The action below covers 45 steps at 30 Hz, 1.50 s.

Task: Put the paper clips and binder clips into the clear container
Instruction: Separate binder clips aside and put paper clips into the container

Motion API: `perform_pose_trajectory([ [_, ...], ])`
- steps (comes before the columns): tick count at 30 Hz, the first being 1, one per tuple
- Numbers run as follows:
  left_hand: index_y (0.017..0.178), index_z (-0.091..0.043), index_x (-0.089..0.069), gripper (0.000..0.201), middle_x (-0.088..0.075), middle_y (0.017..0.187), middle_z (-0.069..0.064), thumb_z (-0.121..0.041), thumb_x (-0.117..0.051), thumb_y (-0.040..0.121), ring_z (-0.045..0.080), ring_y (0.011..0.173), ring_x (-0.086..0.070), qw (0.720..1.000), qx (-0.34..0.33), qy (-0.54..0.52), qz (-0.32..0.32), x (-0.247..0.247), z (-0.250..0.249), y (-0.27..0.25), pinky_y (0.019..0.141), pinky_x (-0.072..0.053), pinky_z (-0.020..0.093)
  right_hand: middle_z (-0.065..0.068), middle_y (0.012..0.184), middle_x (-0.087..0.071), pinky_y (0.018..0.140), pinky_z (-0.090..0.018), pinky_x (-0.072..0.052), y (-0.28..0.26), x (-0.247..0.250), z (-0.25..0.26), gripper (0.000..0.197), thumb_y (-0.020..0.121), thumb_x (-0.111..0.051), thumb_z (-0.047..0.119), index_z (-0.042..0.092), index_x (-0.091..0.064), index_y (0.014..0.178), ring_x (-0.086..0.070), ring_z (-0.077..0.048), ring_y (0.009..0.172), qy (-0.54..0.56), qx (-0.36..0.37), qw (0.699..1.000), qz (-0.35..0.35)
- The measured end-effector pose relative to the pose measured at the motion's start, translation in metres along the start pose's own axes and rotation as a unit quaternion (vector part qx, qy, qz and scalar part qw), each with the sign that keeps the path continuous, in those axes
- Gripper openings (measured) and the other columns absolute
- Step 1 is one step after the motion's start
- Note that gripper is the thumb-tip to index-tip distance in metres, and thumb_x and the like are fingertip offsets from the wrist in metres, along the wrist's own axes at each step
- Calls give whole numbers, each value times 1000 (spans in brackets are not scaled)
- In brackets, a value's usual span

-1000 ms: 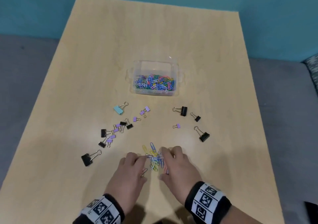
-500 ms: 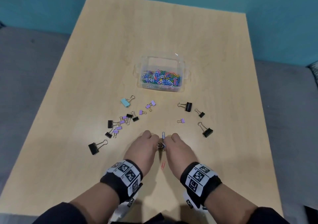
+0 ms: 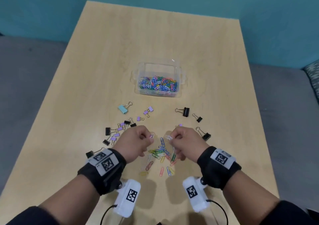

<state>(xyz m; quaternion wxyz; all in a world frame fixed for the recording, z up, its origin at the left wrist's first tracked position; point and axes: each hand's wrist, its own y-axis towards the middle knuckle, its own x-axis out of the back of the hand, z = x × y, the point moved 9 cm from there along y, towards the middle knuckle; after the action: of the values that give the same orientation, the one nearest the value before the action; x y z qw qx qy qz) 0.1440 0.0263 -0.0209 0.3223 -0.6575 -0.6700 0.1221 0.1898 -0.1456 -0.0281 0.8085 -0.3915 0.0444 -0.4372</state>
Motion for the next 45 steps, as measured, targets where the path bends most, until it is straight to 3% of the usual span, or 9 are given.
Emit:
perform_pose_trajectory([
  [3, 73, -7, -58, 14, -52, 55, 4, -8, -66, 85, 12, 42, -50, 998, -50, -8, -49, 29, -42, 21, 40, -41, 23, -9, 53, -55, 44, -30, -44, 19, 29, 41, 14, 83, -57, 5, 14, -55, 73, -53, -20, 39, 23, 41, 998, -41],
  [7, 72, -17, -60, 12, -59, 63, 0, -19, -68, 82, 25, 62, -59, 973, -132, 122, -148, 65, -109, 63, 59, -49, 35, -8, 62, -56, 56, -49, -59, 56, 68, 109, 13, 79, -53, 5, 16, -55, 72, -59, -29, 53, -68, 102, 985, -121],
  [13, 108, -18, -65, 24, -63, 101, 3, -27, -62, 86, 23, 93, -59, 937, -167, 253, -174, 68, -148, 95, 76, -42, 27, -3, 80, -62, 70, -35, -53, 82, 81, 174, 7, 82, -63, 23, 16, -61, 83, -64, -27, 77, -270, 153, 940, -143],
  [19, 104, -15, -69, 23, -61, 105, 11, -8, -55, 87, 32, 92, -61, 903, -252, 327, -118, 32, -91, 44, 81, -48, 37, -11, 80, -53, 61, -31, -36, 38, 39, 113, 17, 84, -42, 8, 10, -58, 76, -53, -32, 74, -433, 200, 873, -98],
  [23, 112, -22, -64, 35, -60, 120, 3, -6, -55, 82, 25, 105, -55, 825, -303, 477, 22, -34, -22, 2, 87, -51, 40, -8, 110, -56, 72, -35, -41, -7, -28, 48, 30, 82, -48, 2, 10, -59, 108, -51, -31, 99, -520, 269, 811, 12],
  [27, 114, -8, -64, 54, -59, 127, 10, -11, -72, 61, 30, 115, -55, 784, -326, 528, 28, -48, 5, -22, 90, -53, 38, -10, 137, -49, 94, -43, -49, -24, -52, -2, 64, 69, -66, 8, 3, -49, 131, -45, -36, 125, -557, 290, 777, 36],
  [31, 110, -15, -66, 44, -65, 111, 1, -13, -70, 66, 19, 103, -62, 811, -348, 470, -8, -39, 6, -47, 82, -53, 23, -3, 132, -52, 89, -38, -52, -46, -54, -13, 55, 74, -50, 14, 10, -50, 129, -49, -31, 122, -534, 314, 784, 27],
  [37, 130, -23, -50, 57, -47, 115, -6, -34, -68, 77, 17, 96, -53, 943, -145, 297, -46, -6, 46, -56, 85, -46, 28, 4, 121, -39, 88, -29, -44, -60, -15, -43, 59, 85, -57, 33, 27, -33, 139, -47, -21, 107, -352, 151, 920, -82],
  [45, 135, -25, -42, 54, -43, 117, -3, -24, -60, 84, 17, 100, -53, 929, -135, 342, -40, -38, 36, -36, 82, -44, 28, 2, 118, -34, 88, -28, -41, -41, -54, -32, 62, 85, -63, 33, 26, -31, 138, -38, -21, 103, -344, 149, 921, -105],
])
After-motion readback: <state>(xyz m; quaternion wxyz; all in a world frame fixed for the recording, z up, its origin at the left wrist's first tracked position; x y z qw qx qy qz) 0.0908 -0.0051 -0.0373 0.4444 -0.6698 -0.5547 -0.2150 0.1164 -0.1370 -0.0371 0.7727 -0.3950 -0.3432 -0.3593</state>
